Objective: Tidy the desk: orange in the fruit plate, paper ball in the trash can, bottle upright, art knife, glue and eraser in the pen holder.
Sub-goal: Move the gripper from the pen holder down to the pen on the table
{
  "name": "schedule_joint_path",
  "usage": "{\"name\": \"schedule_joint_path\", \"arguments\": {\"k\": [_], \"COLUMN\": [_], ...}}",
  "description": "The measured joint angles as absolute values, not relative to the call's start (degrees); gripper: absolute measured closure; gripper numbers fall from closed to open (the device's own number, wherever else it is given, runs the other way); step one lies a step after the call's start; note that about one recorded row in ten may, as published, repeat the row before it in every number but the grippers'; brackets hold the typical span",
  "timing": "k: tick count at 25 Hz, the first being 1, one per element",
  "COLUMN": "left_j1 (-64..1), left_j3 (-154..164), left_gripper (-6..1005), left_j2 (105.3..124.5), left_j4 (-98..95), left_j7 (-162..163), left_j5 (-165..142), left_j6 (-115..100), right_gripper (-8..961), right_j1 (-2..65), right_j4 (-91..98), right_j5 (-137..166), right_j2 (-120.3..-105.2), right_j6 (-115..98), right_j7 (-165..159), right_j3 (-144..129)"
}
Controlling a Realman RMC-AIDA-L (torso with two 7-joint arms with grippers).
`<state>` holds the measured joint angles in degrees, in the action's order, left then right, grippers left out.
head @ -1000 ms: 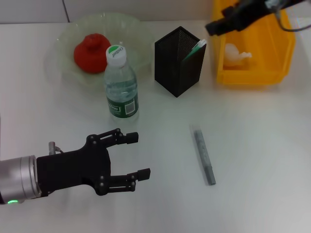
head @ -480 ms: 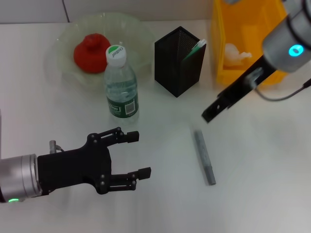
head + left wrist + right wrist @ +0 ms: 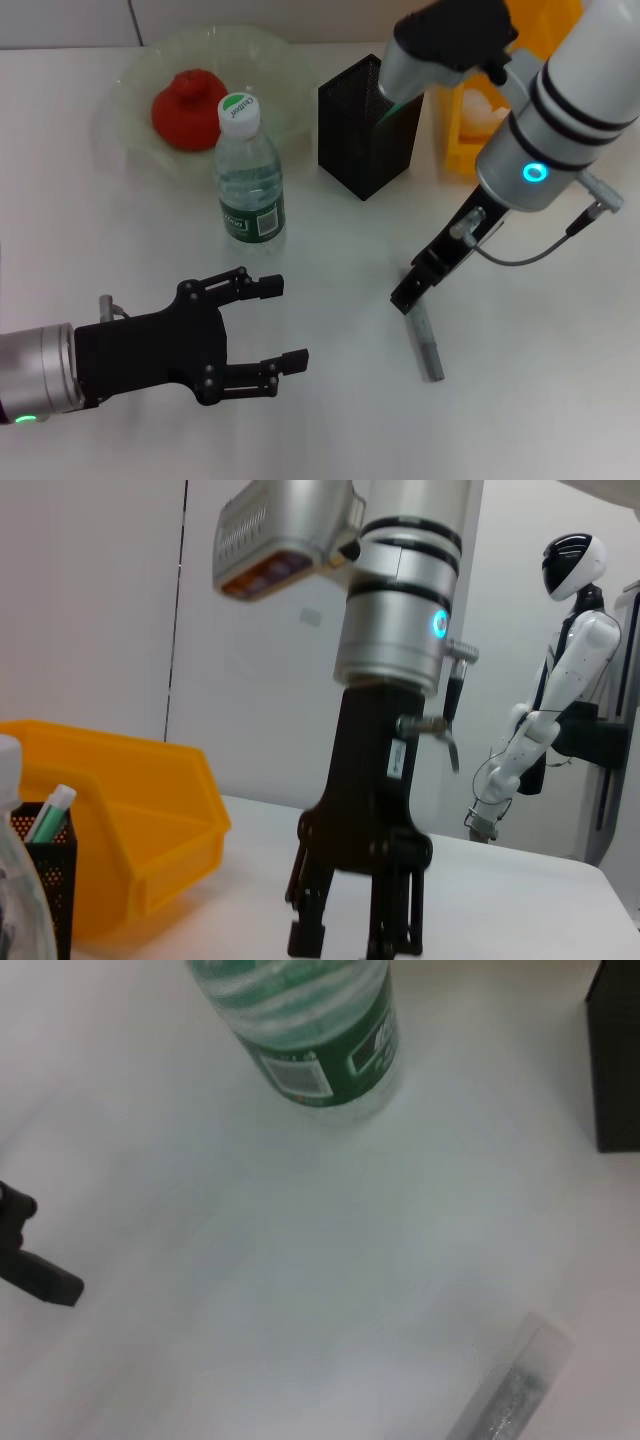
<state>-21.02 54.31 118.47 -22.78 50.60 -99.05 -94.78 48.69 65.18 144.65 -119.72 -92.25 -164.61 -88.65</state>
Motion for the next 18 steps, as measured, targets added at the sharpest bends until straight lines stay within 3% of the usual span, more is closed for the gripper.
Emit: {"name": "schedule_joint_path", "arguments": {"k": [18], "left_j1": [-21.0], "left_j3": [54.7], "left_gripper": [157], "left_j2": [118.47], "left_j4": [-22.9], "left_j7": [50.5], "left_j5": [-99.0], "left_j6": [-94.7], "right_gripper": [224], "right_j1": [50.6], "right_j4": [55.9], "right_j5": [144.5], "right_j2": [-119.8], "right_j6": [-85.1], "right_j7": [-166.0], "right_j3": [-94.4]}}
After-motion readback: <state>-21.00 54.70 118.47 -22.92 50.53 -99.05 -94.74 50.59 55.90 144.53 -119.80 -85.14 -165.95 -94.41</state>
